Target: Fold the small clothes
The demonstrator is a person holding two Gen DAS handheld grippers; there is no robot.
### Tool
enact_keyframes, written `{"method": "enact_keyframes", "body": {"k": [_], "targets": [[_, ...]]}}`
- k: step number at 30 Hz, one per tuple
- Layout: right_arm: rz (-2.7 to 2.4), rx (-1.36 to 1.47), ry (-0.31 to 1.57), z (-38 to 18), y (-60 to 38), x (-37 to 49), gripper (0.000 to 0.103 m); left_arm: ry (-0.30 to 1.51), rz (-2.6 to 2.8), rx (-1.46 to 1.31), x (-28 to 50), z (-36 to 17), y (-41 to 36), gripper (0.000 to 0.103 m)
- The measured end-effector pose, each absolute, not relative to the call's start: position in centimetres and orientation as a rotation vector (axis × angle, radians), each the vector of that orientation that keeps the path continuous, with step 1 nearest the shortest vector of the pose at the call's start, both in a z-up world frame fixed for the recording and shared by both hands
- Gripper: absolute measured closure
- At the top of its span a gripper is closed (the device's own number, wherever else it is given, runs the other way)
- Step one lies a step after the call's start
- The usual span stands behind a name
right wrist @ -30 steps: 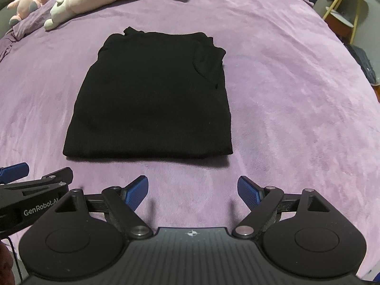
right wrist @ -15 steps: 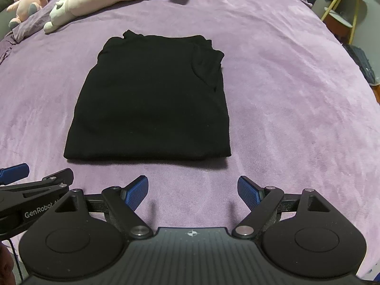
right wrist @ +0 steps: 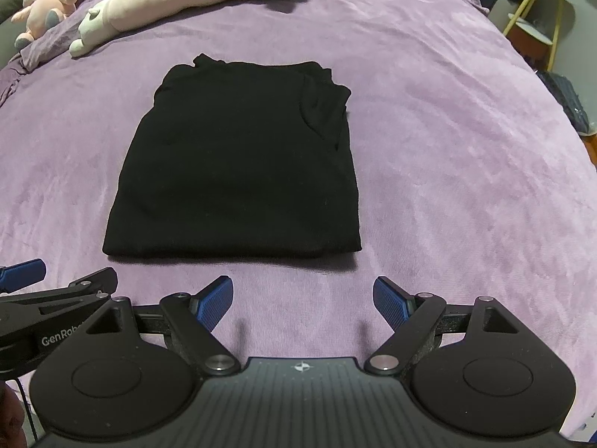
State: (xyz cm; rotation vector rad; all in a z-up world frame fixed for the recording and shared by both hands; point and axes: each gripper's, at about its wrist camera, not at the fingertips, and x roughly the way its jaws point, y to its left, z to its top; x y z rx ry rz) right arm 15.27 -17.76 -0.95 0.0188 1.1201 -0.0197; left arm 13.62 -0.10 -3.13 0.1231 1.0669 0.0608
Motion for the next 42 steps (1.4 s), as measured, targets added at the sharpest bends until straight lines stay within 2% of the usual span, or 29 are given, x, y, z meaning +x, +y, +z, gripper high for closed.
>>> {"method": "enact_keyframes", "body": {"k": [42], "targets": [[-0.017, 0.025, 1.099, -0.33, -18.13, 15.48, 0.02, 1.052, 0.066, 0.113, 13.72, -2.72, -0.25, 0.018]]}}
